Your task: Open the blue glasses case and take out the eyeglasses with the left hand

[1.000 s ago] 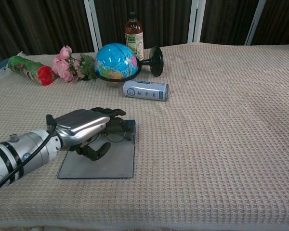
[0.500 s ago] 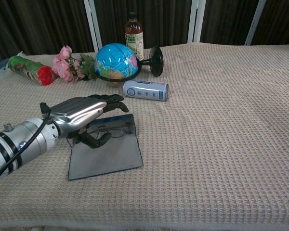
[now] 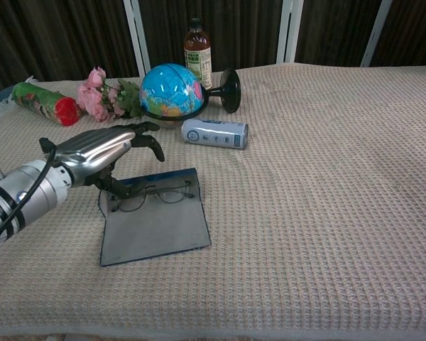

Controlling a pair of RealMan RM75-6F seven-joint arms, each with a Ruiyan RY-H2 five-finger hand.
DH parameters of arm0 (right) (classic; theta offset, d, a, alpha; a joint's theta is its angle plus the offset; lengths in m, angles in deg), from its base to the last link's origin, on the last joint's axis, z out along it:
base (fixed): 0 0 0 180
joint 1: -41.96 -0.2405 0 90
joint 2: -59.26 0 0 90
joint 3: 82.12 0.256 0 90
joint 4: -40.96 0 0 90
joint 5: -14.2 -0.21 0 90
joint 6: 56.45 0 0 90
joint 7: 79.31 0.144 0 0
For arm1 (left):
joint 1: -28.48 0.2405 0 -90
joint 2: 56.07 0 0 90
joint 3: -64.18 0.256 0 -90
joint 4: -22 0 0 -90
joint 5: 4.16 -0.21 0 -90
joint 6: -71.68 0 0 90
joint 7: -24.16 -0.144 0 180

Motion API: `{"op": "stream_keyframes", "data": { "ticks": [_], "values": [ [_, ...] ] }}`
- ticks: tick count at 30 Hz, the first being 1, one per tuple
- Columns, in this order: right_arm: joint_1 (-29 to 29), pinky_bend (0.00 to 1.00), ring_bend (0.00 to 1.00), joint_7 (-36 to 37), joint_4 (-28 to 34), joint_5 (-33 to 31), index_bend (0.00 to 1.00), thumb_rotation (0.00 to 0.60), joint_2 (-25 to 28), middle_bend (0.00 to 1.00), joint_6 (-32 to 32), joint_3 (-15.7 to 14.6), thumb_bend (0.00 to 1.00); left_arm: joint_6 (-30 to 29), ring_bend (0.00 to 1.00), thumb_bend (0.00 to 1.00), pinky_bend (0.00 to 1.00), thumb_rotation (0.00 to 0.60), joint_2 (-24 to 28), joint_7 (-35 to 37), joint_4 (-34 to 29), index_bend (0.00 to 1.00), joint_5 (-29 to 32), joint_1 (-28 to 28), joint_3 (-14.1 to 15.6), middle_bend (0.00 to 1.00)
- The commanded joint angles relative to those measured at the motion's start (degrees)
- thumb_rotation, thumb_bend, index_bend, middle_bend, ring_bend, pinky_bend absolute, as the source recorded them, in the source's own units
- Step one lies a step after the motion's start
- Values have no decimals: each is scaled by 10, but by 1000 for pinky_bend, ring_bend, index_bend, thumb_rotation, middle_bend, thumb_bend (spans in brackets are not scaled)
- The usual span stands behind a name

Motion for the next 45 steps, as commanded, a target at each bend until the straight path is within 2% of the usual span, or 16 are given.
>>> {"op": "stream_keyframes", "data": {
  "ticks": [1, 15, 45],
  "values": [
    [-1, 0, 0, -1, 0, 1, 0, 600, 1, 0, -2, -1, 217, 7, 0, 420, 0, 600, -7, 8, 12, 310, 12, -4, -5, 0],
    [-1, 0, 0, 1, -1, -1, 0, 600, 1, 0, 0, 1, 217, 26, 0, 421, 0, 600, -13, 1, 34, 353, 48, -15, -6, 0],
    [-1, 0, 0, -6, 0, -4, 0, 600, -1, 0, -1, 2, 218, 38, 0, 454, 0, 600, -4, 18, 32, 395, 57, -27, 2, 0]
  ]
}}
